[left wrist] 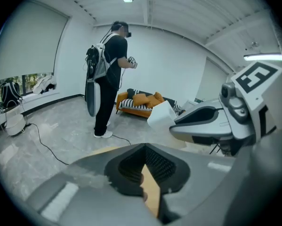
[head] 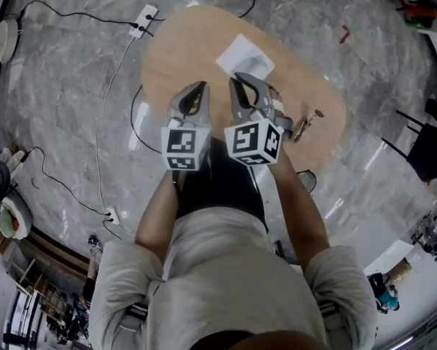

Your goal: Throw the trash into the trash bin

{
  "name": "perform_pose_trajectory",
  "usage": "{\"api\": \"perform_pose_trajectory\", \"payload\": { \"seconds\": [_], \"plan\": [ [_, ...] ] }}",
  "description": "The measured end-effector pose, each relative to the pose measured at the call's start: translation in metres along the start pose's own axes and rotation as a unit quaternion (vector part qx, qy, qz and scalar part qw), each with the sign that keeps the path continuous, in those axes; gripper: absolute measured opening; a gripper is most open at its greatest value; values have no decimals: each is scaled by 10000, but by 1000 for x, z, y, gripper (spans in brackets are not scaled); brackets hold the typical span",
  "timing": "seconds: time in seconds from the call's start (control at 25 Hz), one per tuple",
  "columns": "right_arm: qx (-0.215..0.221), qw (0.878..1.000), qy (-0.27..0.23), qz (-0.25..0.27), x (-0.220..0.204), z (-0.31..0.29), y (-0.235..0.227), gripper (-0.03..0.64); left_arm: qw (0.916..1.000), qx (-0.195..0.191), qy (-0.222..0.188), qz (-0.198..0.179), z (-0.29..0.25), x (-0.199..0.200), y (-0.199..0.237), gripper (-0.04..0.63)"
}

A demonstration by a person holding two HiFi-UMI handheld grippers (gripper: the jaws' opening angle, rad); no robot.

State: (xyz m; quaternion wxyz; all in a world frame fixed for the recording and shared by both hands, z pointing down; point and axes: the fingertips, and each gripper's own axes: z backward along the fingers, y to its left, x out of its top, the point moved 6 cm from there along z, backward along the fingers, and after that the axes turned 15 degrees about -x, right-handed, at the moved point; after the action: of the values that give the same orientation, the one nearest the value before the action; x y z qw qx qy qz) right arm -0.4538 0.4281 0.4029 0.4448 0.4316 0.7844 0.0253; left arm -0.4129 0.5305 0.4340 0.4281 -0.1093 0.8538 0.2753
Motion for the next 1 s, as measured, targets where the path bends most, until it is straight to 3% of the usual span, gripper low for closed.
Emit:
{"api": "perform_pose_trajectory", "payload": {
  "seconds": [0.24, 0.4, 0.64, 1.0],
  "plan": [
    [-86, 9947, -358, -963, 30, 65, -27, 29, 9992, 71, -354, -141, 29, 46, -47, 17],
    [-287, 9810, -428, -1869, 34, 95, -51, 29, 9982, 88, -559, -213, 46, 75, -71, 17],
    [-701, 9702, -1012, -2085, 50, 132, -77, 29, 9955, -178, -757, -548, 51, 109, -104, 17],
    [-1517, 9518, -1187, -2389, 70, 166, -88, 31, 9845, -949, -909, -1160, 69, 152, -119, 17]
  ]
}}
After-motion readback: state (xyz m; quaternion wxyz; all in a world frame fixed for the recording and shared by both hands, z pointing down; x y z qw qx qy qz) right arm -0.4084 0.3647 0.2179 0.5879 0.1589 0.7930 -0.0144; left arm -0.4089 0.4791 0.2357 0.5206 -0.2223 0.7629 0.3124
